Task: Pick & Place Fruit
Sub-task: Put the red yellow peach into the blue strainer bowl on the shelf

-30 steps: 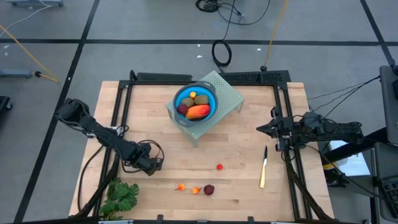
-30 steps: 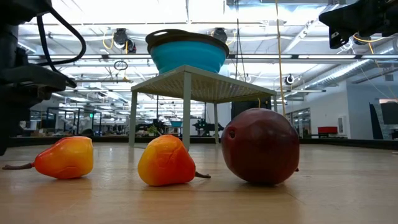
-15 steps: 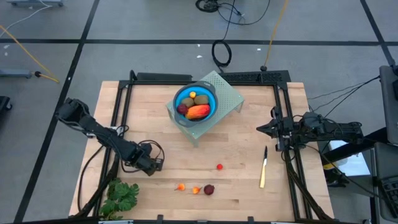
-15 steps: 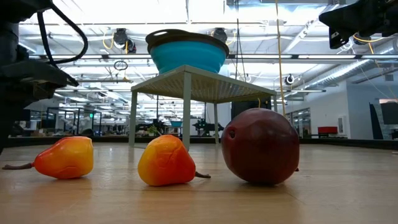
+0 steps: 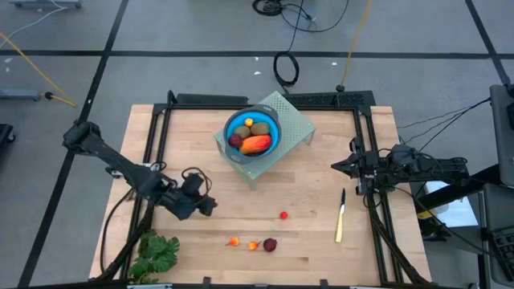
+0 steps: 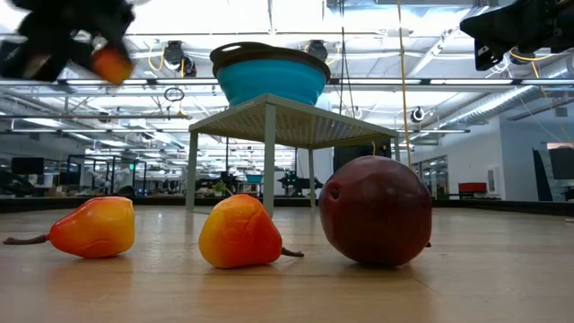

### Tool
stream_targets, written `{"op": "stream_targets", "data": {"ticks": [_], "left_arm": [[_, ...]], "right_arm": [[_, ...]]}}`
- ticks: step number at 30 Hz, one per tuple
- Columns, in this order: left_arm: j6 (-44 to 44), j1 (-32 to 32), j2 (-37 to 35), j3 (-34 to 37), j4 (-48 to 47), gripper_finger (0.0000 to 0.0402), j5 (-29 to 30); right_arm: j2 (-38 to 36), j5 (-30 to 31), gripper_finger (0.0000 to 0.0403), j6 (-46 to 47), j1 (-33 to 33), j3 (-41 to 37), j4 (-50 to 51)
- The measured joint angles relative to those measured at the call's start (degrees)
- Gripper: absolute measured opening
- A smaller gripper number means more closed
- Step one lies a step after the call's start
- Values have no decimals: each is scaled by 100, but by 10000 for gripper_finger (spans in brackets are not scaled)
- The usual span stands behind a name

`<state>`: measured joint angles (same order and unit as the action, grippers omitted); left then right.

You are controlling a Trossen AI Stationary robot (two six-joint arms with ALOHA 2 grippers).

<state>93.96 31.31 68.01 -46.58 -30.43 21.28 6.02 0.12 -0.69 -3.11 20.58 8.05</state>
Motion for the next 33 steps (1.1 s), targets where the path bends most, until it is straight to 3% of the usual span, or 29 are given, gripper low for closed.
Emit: {"op": "stream_targets", "data": {"ticks": [7,11,16,24,33], "left_arm": [[-1777,0,-320,-90,1371,102,1351],[-2337,-16,-352,-93,2049,102,1745],[-2932,-17,-352,-93,2745,102,1791],[-3310,-15,-352,-93,2801,102,1886],[-5732,-30,-352,-95,3168,102,1955]], "right_arm": [[0,-17,0,-7,0,0,0],[0,-19,0,-11,2,0,0],[-1,-18,0,-17,1,0,-1],[0,-20,0,-20,1,0,0],[-2,-20,0,-20,0,0,44]]}}
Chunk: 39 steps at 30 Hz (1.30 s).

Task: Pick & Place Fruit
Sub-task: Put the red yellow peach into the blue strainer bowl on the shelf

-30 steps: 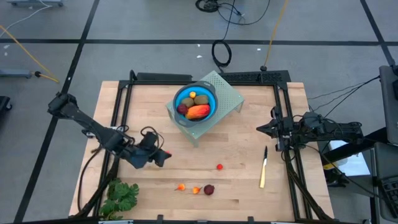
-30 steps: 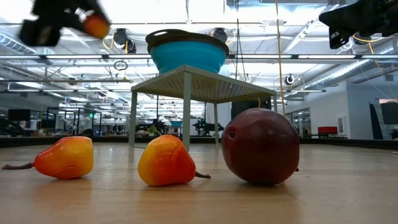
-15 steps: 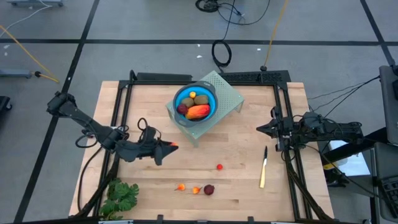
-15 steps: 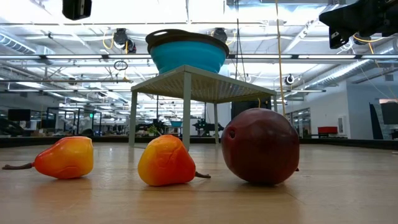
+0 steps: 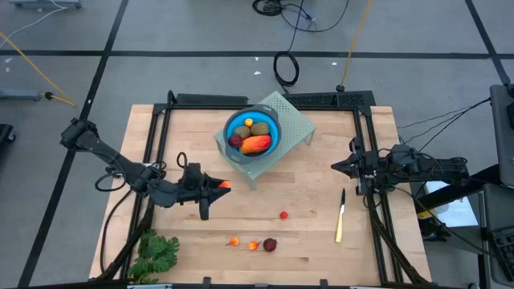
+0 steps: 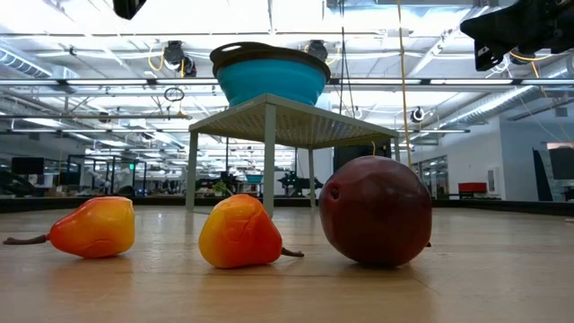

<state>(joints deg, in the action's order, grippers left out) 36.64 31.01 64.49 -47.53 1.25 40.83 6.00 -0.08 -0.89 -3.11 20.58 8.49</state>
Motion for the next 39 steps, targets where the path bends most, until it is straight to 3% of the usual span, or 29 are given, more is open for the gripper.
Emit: {"op": "stream_targets", "data": {"ticks": [9,15,21,27,39], "left_arm": [[-1771,-61,0,0,-12,102,111],[-2144,-188,0,0,-15,102,167],[-2023,-305,0,0,57,102,167],[-1149,-597,0,0,462,102,464],[-57,-1485,0,-2,1028,102,343]], "right_arm": [[0,0,0,0,0,0,0],[2,0,0,2,2,0,1],[1,0,0,15,2,0,0],[1,0,0,15,2,0,2],[0,0,0,15,0,0,23]]}}
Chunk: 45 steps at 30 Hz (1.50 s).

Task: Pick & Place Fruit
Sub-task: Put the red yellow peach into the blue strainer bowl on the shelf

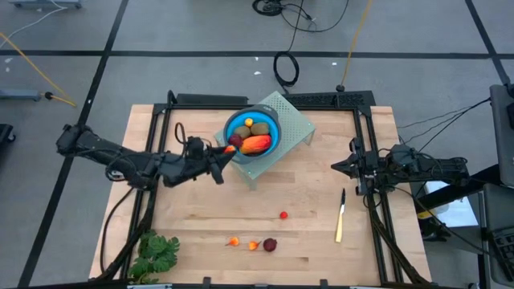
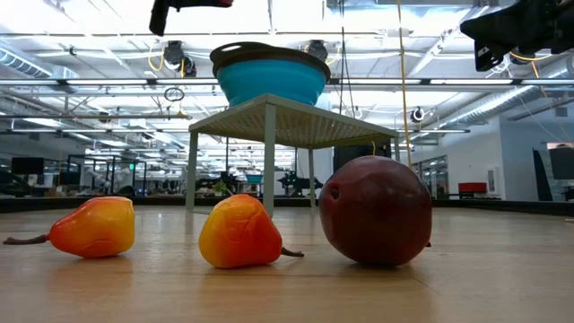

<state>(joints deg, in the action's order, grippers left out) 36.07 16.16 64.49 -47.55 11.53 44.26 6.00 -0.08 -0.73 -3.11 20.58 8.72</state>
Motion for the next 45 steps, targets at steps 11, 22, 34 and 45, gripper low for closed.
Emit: {"op": "stream_targets", "data": {"ticks": [11,22,34,45], "left_arm": [[-334,-966,0,-701,-638,102,-860],[-734,-1670,475,-2186,-2759,102,-1095],[-1016,-2334,1921,-3947,-4699,102,-1991],[-1037,-2722,3026,-4967,-5724,102,-2930]], "right_arm": [[2,0,0,2,2,0,17],[2,0,0,3,0,0,19],[0,2,0,4,2,0,39],[0,2,0,7,0,0,63]]}}
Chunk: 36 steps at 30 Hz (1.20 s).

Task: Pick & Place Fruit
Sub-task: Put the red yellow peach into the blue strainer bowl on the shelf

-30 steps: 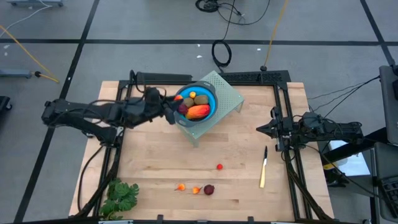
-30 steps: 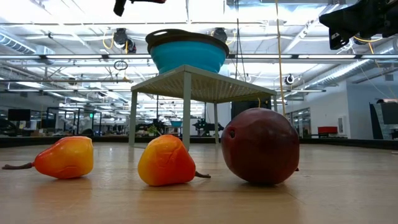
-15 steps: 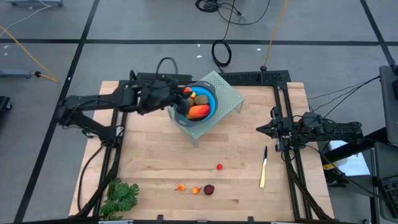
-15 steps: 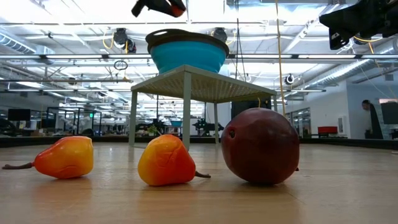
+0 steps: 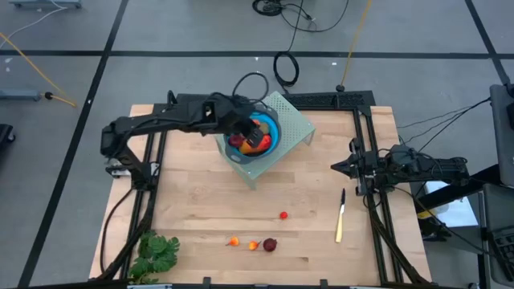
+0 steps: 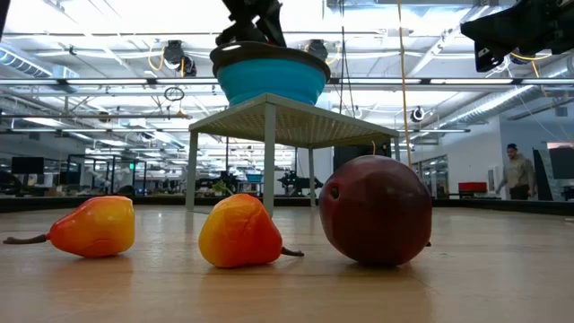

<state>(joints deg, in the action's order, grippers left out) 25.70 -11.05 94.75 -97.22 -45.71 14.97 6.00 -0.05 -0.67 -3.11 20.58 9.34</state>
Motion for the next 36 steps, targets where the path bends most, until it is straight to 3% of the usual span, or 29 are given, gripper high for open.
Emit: {"op": "stream_targets", "data": {"ticks": [10,36], "left_arm": [[-7,-185,259,-55,-519,102,-252],[-759,-245,259,-55,-507,102,-252]], "right_arm": [[0,0,0,0,0,0,2],[0,-1,0,2,0,0,42]]}}
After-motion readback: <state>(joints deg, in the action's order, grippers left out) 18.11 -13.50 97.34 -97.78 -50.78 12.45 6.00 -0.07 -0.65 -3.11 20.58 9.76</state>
